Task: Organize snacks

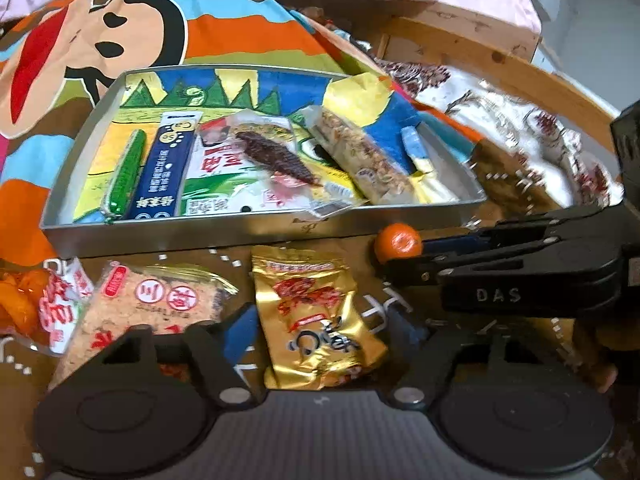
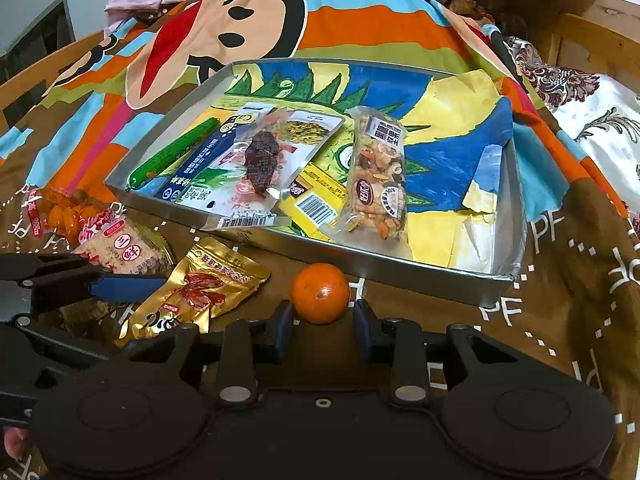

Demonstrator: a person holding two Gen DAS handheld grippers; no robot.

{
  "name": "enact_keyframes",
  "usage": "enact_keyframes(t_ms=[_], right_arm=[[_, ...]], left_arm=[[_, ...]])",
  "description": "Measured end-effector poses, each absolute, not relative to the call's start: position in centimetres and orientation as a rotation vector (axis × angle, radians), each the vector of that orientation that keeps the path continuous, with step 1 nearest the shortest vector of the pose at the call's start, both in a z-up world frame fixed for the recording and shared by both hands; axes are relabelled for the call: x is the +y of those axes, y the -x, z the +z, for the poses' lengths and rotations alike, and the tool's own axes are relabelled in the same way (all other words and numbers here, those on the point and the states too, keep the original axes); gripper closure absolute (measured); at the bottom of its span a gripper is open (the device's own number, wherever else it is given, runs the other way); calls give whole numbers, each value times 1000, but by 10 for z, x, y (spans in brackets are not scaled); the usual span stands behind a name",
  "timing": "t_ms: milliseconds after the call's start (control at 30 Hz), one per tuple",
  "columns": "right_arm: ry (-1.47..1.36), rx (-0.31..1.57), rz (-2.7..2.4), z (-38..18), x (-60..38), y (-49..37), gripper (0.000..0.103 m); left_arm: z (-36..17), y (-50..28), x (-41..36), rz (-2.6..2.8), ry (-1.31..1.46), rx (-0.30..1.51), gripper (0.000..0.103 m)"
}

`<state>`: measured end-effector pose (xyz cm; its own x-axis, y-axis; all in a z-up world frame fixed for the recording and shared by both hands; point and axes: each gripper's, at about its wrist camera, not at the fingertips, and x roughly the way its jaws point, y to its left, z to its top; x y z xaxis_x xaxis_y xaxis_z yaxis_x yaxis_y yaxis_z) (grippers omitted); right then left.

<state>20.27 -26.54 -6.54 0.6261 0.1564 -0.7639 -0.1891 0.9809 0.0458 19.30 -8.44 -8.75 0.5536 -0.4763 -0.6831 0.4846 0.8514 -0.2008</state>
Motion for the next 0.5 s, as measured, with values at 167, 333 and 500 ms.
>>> enact_keyframes(t_ms=[167,333,500], right_arm=[[22,852,206,-68,-266,-204,60],[73,830,202,-71,-259,-201,65],[118,816,187,-69,-254,-194,70]], left_arm=[[-87,-194,-82,-548,-1,816,44],[-85,-192,-82,-537,-8,824,46],[-80,-191,-79,-550,23,850,48]])
